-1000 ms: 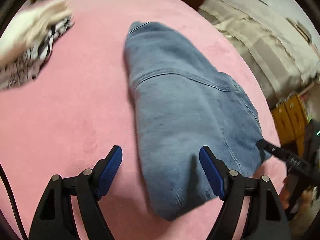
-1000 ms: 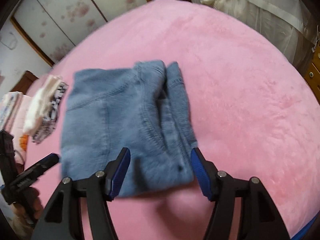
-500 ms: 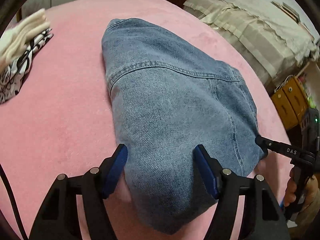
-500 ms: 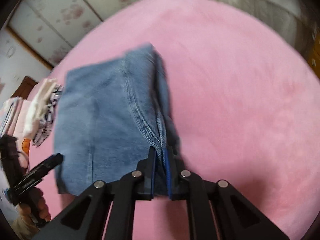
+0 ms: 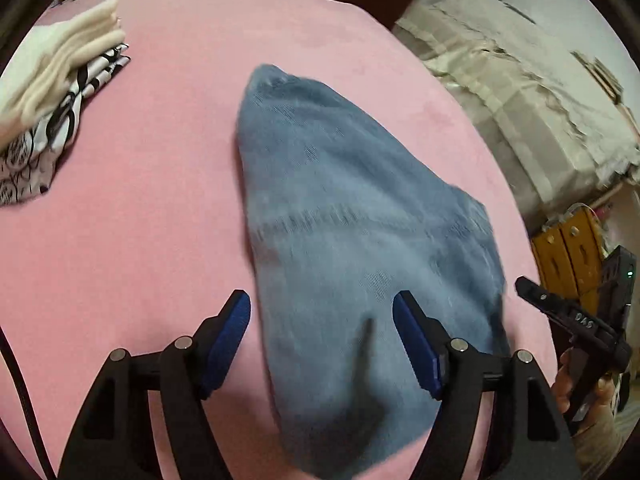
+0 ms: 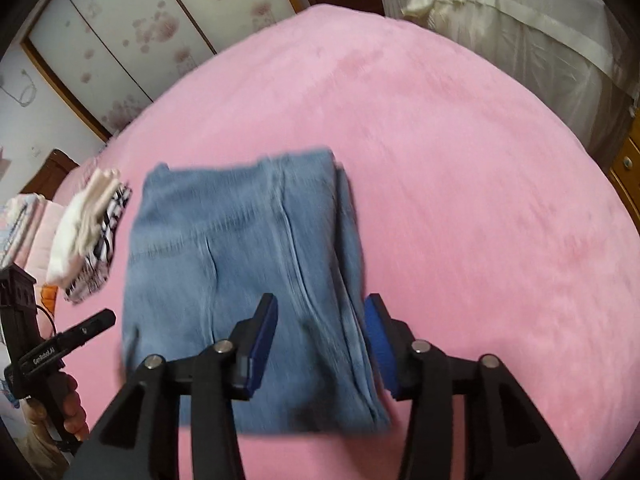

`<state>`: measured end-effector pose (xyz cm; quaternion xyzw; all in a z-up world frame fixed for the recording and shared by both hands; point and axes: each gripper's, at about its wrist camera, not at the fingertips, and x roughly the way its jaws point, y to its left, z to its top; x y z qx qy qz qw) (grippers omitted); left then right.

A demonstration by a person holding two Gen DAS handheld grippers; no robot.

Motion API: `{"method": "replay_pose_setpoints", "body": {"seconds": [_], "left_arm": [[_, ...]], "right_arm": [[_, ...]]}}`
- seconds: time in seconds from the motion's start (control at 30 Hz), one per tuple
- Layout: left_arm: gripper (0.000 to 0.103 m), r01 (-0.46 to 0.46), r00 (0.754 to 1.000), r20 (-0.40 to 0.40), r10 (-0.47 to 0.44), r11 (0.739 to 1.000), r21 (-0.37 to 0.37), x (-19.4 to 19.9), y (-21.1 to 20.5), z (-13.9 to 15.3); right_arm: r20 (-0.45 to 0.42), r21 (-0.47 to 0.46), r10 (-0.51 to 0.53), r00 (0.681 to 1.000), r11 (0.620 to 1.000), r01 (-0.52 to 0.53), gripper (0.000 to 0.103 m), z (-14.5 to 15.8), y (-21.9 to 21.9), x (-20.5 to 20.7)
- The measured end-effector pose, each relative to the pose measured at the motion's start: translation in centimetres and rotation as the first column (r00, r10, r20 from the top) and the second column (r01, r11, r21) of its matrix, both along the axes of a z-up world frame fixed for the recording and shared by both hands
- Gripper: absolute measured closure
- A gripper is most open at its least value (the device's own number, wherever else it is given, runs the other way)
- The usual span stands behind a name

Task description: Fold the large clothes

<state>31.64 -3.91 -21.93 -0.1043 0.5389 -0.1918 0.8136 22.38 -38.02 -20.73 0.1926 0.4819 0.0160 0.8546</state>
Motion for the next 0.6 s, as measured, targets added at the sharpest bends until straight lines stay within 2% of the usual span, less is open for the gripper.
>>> {"method": "replay_pose_setpoints", "body": {"seconds": [0.13,0.23,0.27,0.3,0.37,0.4,0.5,0.6], "left_arm": [[0.031,-0.015,0.999,-0.037,0.014,0.999,-0.04,4.1,-0.8,-0.6],[0.031,-0.018,0.999,-0.031,0.017,0.999,-0.045,6.2,-1.7,-0.9],[0.031,-0.014,1.0,-0.017,0.013,0.999,-0.037,6.8,-2.1,-0.9],[0.031,-0.014,1.0,-0.003,0.014,1.0,-0.016,7.1,-2.3,-0.9],[0.031,-0.009,1.0,0.0,0.009,0.998,0.055,7.8,-3.0,-1.6],[0.031,-0.002,1.0,-0.014,0.003,0.998,0.066,8.1,-3.1,-2.2],[0.029,-0.01,0.999,-0.047,0.011,1.0,0.02,8.4,-2.6,-3.5],[0.028,-0.016,0.999,-0.051,0.017,1.0,0.011,8.4,-2.3,-4.2]], "right_arm": [[-0.011,0.011,0.018,1.0,1.0,-0.018,0.057,-1.2,0.2,5.7],[-0.04,0.008,0.022,0.999,1.0,-0.022,0.058,-2.2,-0.1,8.1],[-0.035,-0.028,0.019,0.999,0.999,-0.02,0.079,-2.1,0.0,8.5],[-0.036,-0.065,0.019,0.999,0.998,-0.022,0.091,-2.1,-0.1,8.7],[-0.047,-0.052,0.019,0.999,0.998,-0.022,0.091,-2.6,-0.6,8.8],[-0.06,-0.064,0.023,0.998,0.998,-0.027,0.091,-3.1,-0.5,8.7],[-0.093,-0.087,0.027,0.995,0.996,-0.035,0.09,-4.6,-0.5,8.9],[-0.116,-0.037,0.0,0.993,0.999,-0.005,0.087,-5.6,-1.2,9.2]]}}
